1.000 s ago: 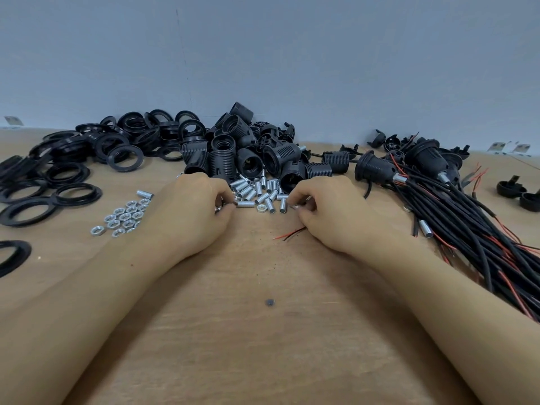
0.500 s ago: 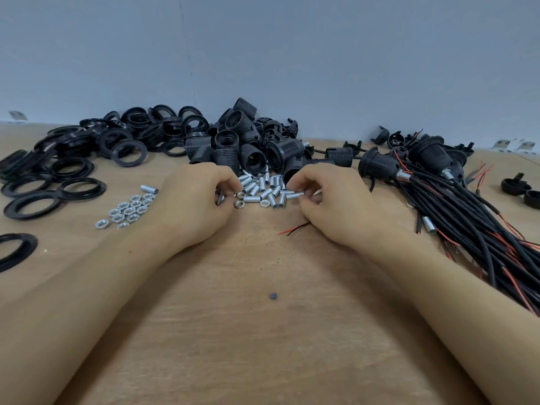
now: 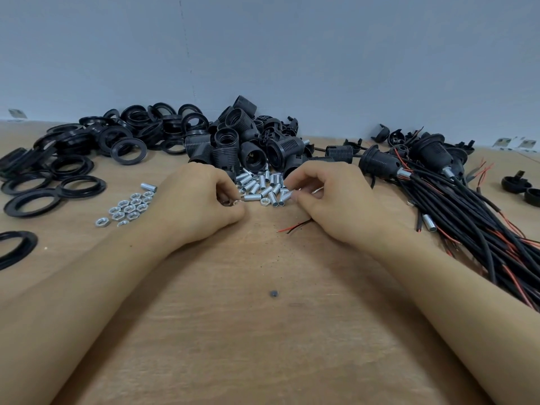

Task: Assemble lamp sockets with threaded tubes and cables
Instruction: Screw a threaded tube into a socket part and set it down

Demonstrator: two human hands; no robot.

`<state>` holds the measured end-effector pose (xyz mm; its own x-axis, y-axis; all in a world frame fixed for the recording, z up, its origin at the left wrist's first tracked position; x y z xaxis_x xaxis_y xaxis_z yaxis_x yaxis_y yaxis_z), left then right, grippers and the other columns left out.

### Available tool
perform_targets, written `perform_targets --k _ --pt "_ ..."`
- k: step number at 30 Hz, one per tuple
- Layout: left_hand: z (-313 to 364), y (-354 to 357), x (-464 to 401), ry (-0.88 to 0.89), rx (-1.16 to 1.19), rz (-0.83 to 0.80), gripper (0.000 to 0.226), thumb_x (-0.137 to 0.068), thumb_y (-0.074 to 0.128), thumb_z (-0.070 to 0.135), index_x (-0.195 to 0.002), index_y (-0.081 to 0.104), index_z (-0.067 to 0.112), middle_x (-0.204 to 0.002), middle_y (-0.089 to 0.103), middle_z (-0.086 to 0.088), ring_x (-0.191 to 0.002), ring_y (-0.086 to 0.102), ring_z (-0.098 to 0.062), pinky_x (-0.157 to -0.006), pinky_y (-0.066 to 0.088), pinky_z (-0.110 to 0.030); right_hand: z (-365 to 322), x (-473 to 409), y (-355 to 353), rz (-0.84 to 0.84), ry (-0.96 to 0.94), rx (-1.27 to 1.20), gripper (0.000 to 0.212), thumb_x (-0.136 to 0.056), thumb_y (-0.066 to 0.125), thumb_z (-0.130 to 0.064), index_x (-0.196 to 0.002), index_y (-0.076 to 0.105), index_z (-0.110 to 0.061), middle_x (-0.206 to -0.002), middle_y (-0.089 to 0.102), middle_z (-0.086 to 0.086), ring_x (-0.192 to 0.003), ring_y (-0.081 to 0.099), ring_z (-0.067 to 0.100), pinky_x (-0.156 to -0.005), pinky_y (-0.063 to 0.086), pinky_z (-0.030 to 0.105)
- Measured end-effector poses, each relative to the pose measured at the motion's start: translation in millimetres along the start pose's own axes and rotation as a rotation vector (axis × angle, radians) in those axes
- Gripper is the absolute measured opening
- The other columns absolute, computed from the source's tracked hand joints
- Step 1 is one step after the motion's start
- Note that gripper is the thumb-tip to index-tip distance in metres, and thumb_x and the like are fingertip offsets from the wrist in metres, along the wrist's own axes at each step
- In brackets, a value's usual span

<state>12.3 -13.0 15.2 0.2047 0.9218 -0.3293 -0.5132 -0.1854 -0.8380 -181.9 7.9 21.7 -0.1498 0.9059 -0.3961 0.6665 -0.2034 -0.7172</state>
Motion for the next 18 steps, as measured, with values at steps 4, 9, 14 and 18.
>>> perform_targets --k 4,9,14,18 --pt "0 -2 1 -0.019 0.15 0.026 0.007 -0.076 0.079 0.025 -0.074 0.072 0.029 -0.057 0.064 0.025 -0.054 0.056 0.01 -0.049 0.037 -0.005 -1 1 -6 0.046 0.056 -0.286 0.023 -0.081 0.074 -0.002 -0.084 0.069 -0.024 -0.079 0.068 -0.014 -0.072 0.065 -0.003 -0.067 0.046 0.006" --pt "8 -5 1 -0.055 0.763 0.027 0.009 -0.079 0.082 0.015 -0.08 0.077 0.022 -0.076 0.075 0.001 -0.066 0.066 -0.008 -0.064 0.055 -0.022 -7 2 -5 0.013 0.037 -0.586 0.021 -0.082 0.073 0.003 -0.093 0.069 -0.015 -0.083 0.07 -0.001 -0.077 0.072 0.022 -0.081 0.06 0.036" --pt "15 1 4 -0.103 1.107 -0.104 0.026 -0.065 0.08 0.021 -0.088 0.077 0.009 -0.085 0.076 -0.01 -0.079 0.072 -0.017 -0.075 0.058 -0.025 -13 4 -4 0.032 -0.01 -0.642 0.018 -0.082 0.073 0.002 -0.087 0.07 -0.015 -0.08 0.073 0.0 -0.075 0.072 0.021 -0.078 0.061 0.037" --pt "17 4 3 -0.133 1.2 -0.138 0.025 -0.064 0.079 0.017 -0.087 0.076 0.007 -0.085 0.076 -0.011 -0.076 0.072 -0.016 -0.071 0.057 -0.023 -16 5 -7 0.085 -0.015 -0.728 0.015 -0.082 0.073 -0.001 -0.085 0.07 -0.015 -0.081 0.074 0.002 -0.078 0.073 0.024 -0.082 0.06 0.042"
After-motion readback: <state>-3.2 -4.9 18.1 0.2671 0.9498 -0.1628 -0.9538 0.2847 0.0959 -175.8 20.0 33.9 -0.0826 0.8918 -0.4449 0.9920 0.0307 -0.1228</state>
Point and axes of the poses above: each hand's wrist, its own x-axis away from the middle knuckle, its own y-axis out of the palm, z = x × y, the point moved 5 cm from there along -x, towards the middle knuckle
